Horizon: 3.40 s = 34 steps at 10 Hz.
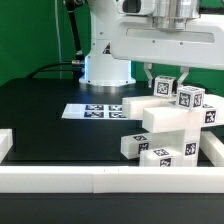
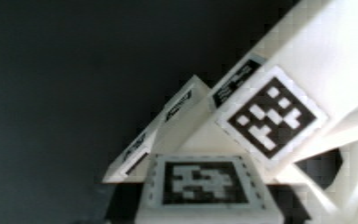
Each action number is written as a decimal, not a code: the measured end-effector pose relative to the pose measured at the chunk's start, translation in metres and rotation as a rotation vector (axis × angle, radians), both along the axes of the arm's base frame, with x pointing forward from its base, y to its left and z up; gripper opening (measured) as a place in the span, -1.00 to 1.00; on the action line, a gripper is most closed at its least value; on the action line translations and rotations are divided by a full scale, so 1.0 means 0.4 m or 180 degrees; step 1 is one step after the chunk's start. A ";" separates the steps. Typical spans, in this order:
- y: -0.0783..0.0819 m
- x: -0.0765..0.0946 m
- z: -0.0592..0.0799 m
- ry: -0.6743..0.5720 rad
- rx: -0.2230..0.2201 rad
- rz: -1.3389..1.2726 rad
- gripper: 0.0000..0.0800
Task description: Assemble chair
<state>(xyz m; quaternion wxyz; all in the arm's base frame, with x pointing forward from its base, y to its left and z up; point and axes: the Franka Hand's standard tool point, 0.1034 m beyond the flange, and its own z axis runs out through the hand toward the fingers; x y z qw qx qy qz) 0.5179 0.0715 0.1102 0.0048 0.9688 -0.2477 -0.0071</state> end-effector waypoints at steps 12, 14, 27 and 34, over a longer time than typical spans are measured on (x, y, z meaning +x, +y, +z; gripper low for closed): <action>0.011 -0.002 0.000 -0.0001 0.0023 0.0273 0.62; 0.012 -0.005 -0.002 0.0008 0.0023 0.0731 0.62; -0.013 0.003 0.000 0.0017 0.0027 0.2529 -0.03; -0.013 0.001 -0.003 0.0012 0.0013 0.1316 -0.33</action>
Offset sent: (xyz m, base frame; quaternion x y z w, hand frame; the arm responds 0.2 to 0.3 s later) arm 0.0000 0.0000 0.0000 0.0000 0.0000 0.1938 0.9810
